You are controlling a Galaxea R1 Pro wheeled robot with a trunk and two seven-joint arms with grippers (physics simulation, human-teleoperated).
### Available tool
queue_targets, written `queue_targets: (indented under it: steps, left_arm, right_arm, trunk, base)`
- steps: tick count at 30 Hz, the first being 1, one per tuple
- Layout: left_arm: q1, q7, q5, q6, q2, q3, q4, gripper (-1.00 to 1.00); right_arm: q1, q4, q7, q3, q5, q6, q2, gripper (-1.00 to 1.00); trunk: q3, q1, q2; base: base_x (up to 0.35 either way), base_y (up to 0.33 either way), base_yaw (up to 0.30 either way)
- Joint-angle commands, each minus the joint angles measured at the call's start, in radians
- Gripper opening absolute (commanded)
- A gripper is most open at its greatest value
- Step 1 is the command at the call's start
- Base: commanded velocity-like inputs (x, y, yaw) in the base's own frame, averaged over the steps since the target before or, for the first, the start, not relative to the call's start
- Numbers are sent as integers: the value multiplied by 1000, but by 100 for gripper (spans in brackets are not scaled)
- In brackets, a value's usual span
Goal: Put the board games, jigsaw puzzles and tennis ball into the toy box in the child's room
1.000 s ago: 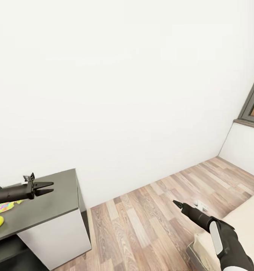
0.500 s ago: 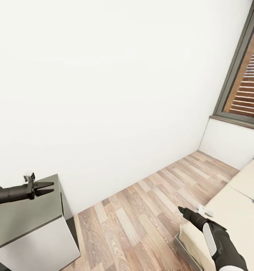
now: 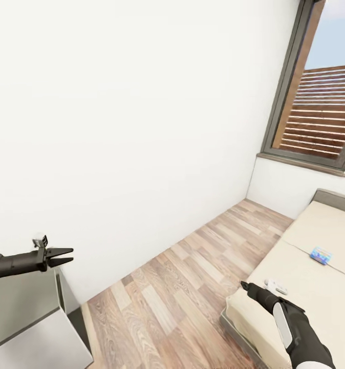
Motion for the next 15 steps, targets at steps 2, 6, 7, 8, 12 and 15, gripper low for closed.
queue_targets:
  steps: [2,6,7,8,12,15]
  left_arm:
    - [0,-4,0,11,0,-1,0,100]
    - [0,-4,-1,11,0,-1,0,100]
    - [0,-4,-1,11,0,-1,0,100]
    - [0,-4,0,11,0,-1,0,100]
    - [0,-4,-1,11,0,-1,0,100]
    - [0,-4,-2,11,0,-1,0,100]
  right_arm:
    - [-1,-1,2,-2,-8,5,0,100]
    - [-2,-1,2,-2,-9,4,1,100]
    - [-1,-1,2,-2,-10,4,1,100]
    - [-1,-1,1,-2,-11,3,1,100]
    - [-1,-1,1,-2,-12,2,2,100]
    - [-1,-1,1,-2,-13,1,2,100]
  trunk:
    - [-2,1,-2]
    - [-2,1,-2]
    - [-2,1,-2]
    - [-2,1,-2]
    - [-2,1,-2]
    - [-2,1,-2]
  base:
    - [0,0,-281]
    - [0,0,-281]
    - [0,0,-281]
    - [0,0,-281]
    - [0,0,-281]
    - [0,0,-281]
